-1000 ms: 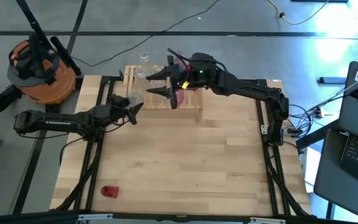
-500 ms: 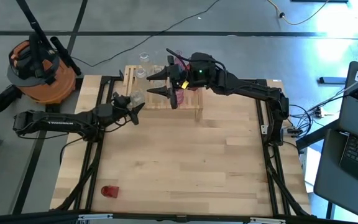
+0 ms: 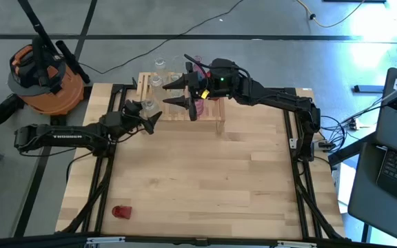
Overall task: Sort vases onto shelf
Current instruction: Put the transparent vase on the shelf aligned with the other transparent vases on the left
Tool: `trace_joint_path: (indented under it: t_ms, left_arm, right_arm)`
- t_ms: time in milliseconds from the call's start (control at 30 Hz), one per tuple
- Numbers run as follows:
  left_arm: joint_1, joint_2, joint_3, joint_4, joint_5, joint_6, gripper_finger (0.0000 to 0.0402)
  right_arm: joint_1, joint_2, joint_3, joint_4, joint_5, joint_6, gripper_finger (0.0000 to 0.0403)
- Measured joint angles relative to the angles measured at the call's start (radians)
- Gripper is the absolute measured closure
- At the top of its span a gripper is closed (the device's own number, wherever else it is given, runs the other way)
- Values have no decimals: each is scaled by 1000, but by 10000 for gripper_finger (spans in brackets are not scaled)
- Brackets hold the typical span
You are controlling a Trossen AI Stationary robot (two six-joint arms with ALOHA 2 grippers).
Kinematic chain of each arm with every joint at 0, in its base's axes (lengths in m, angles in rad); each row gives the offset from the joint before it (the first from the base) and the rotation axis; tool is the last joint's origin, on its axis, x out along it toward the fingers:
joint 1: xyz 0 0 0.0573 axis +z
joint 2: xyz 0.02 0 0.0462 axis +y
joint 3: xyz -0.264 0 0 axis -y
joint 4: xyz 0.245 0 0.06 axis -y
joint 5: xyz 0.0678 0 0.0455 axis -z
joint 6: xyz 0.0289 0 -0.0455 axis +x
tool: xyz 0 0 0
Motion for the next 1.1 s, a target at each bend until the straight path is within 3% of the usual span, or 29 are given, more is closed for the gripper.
trace_joint_path:
  t_ms: [367,433,533,667,833,1000,1100]
  left_arm:
    - [-1,-23,134,29,-18,161,30]
    - [-6,-32,172,-30,-18,155,36]
    - [-33,-54,270,-246,-69,109,59]
    - [-69,-66,433,-638,-134,52,126]
    - [-93,-67,598,-1040,-92,-118,247]
    - [-93,-66,586,-1302,-86,-309,373]
    - [-93,-66,524,-1278,-58,-332,392]
  right_arm:
    - [2,0,0,5,0,0,230]
    - [2,0,0,5,0,1,230]
    - [2,0,0,5,-3,3,230]
    - [2,0,0,2,-19,3,230]
    - [2,0,0,2,-19,0,230]
    - [2,0,0,3,1,-24,230]
    - [2,0,0,5,7,-26,230]
